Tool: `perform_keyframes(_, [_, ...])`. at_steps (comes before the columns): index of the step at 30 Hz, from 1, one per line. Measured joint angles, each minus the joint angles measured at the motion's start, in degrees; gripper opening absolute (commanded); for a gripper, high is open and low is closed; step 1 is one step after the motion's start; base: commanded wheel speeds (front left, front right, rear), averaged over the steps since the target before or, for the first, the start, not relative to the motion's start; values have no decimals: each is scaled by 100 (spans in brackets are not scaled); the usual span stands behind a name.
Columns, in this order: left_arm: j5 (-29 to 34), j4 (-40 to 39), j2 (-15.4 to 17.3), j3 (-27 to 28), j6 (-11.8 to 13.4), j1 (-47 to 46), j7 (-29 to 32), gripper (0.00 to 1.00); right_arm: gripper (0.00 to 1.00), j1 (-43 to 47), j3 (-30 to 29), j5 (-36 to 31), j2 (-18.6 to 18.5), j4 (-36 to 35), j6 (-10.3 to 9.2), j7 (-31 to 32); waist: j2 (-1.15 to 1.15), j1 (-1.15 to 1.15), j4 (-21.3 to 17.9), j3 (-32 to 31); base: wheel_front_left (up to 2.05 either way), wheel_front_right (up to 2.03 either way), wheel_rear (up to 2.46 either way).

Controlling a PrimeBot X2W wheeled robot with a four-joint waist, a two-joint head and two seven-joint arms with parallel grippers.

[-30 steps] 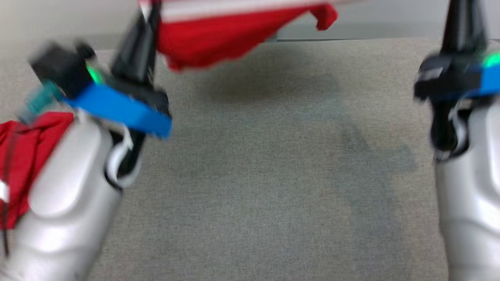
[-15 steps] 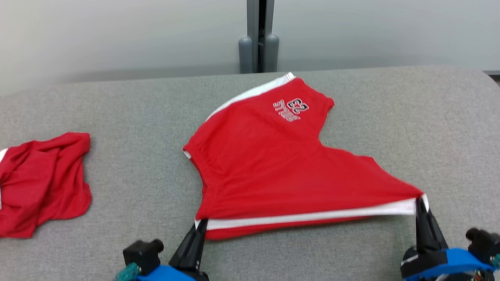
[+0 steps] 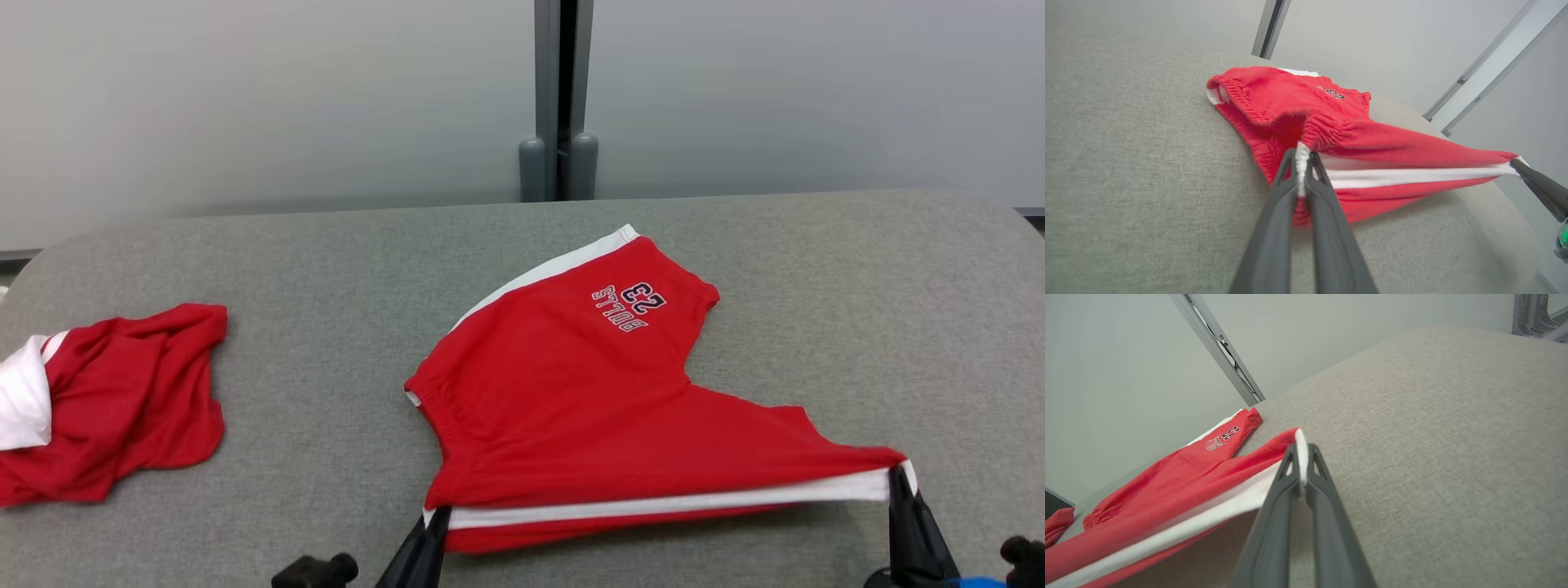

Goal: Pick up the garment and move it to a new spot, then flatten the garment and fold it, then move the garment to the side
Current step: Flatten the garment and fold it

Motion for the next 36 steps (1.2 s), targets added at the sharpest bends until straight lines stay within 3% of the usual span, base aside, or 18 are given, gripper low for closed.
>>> perform_keyframes(10, [12,42,-147,-87,7,-1477,-3,0,0,-1954,104,-222,-153,247,-8,-7,0,2,326,710,0,0,0])
perform_keyframes(19, [-360,416,-252,-247,7,-2838,-9,0,0,-4194,-67,-1084,-300,1335,-9,366,0,3,759,1662,0,0,0])
perform_keyframes(26, [-646,650,-360,-410,8,-3460,-8,0,0,-5287,-360,-1918,-390,2291,-9,468,0,3,1112,2281,0,0,0])
perform_keyframes(27, [-672,693,-368,-453,8,-3505,-8,0,22,-5389,-401,-2006,-389,2417,-9,463,0,3,1160,2344,0,0,0])
perform_keyframes(28, [-705,727,-378,-501,7,-3539,-9,29,82,-5474,-438,-2100,-381,2532,-9,445,0,3,1206,2400,0,0,0])
perform_keyframes(29, [-717,761,-383,-546,8,-3571,-9,66,100,-5539,-443,-2205,-372,2636,-9,405,0,3,1249,2447,0,0,0])
perform_keyframes(30, [-742,793,-391,-560,8,-3593,-8,100,100,-5589,-449,-2276,-360,2721,-9,356,0,3,1285,2485,0,0,0])
perform_keyframes(36, [-730,889,-433,-466,8,-3545,-8,100,100,-5714,-410,-2737,-443,2998,-9,81,0,3,1339,2497,0,0,0])
